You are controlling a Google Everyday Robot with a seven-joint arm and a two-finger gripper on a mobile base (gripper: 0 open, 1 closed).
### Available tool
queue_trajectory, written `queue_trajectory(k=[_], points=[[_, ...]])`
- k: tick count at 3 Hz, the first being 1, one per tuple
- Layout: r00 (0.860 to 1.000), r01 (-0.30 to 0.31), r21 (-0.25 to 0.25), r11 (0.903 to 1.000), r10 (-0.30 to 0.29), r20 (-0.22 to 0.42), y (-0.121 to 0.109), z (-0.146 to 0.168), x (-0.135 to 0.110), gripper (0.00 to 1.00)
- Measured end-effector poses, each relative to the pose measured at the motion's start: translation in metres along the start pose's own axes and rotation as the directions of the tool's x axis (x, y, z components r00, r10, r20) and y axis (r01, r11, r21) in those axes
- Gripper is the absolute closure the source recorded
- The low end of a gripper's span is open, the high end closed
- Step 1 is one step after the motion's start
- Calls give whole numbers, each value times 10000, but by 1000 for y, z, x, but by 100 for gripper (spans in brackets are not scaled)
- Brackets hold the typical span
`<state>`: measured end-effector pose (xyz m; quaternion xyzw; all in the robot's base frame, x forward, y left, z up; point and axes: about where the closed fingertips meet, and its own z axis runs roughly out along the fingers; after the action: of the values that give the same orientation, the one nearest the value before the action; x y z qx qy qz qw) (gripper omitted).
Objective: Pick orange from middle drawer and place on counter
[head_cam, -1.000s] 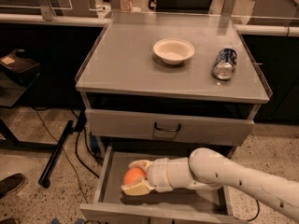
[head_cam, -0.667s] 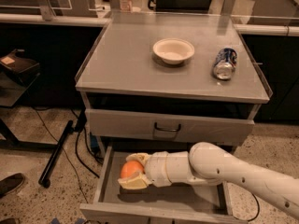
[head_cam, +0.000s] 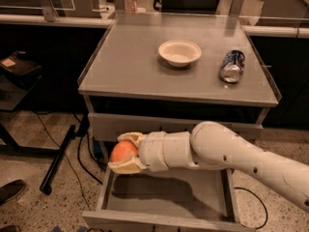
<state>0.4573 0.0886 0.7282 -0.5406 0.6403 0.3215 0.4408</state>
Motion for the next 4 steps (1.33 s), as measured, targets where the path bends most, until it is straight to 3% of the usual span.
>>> queue_trajectory(k=[1, 2, 3, 4], points=[[10000, 1, 3, 10000, -1, 1, 0, 0, 0, 100], [9999, 126, 637, 9979, -133, 106, -9, 0, -18, 100], [9987, 414, 1210, 9918, -446, 238, -21, -2, -44, 100], [9956, 862, 1402, 9864, -905, 245, -41, 1, -76, 100]])
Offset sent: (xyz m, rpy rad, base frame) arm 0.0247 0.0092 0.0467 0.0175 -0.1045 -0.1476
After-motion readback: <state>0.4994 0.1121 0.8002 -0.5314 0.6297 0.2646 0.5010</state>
